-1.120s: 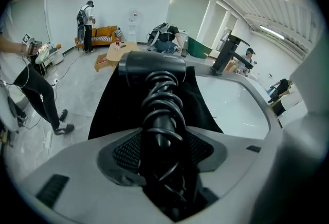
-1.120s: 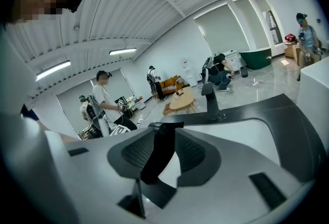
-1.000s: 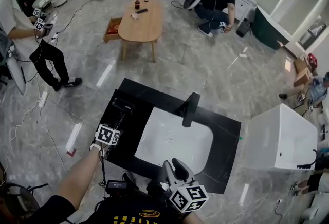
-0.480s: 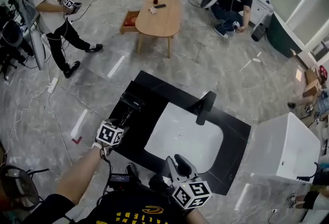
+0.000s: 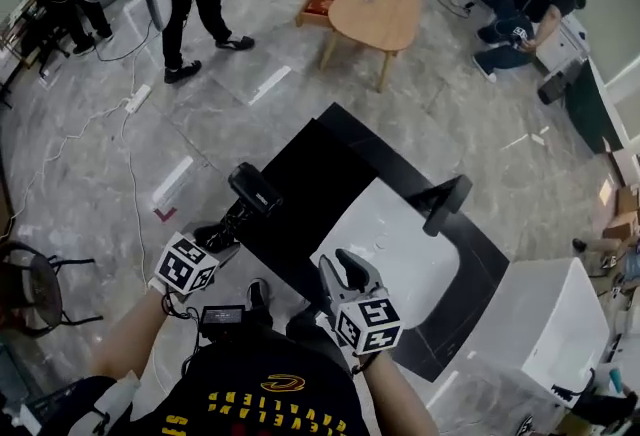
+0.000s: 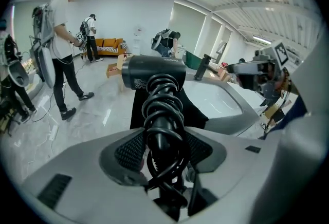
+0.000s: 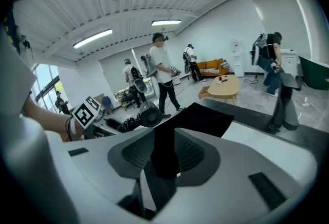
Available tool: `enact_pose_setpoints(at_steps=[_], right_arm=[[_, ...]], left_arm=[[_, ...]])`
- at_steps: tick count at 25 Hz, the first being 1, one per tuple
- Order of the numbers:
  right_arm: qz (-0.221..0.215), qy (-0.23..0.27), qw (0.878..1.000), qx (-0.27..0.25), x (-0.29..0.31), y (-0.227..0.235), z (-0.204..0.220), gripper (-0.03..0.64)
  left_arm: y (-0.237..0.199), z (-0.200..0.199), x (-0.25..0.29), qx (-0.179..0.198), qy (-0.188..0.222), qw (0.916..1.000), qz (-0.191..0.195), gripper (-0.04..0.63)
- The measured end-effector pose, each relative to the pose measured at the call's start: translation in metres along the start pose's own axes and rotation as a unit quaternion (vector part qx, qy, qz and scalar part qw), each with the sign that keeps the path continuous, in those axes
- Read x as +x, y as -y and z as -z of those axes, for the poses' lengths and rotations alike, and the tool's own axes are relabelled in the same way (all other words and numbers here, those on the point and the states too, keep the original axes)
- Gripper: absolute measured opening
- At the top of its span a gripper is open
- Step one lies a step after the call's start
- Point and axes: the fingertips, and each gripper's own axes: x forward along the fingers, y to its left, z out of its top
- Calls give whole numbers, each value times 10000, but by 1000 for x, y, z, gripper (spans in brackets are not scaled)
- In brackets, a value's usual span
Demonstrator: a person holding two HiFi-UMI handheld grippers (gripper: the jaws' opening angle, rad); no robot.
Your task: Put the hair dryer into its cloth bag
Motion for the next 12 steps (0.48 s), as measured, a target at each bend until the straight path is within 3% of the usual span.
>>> enact_pose_setpoints(at_steps=[4,12], right_arm=[[-467,-891,9892,-1065,51,-27,28,123],[-1112,-2194,9369,-2484,127,-73,90,123]], left_arm=[[11,57,-40,-195,-121,9997,-119,224],[52,154,-71,-328,-574,9977,-179,224]])
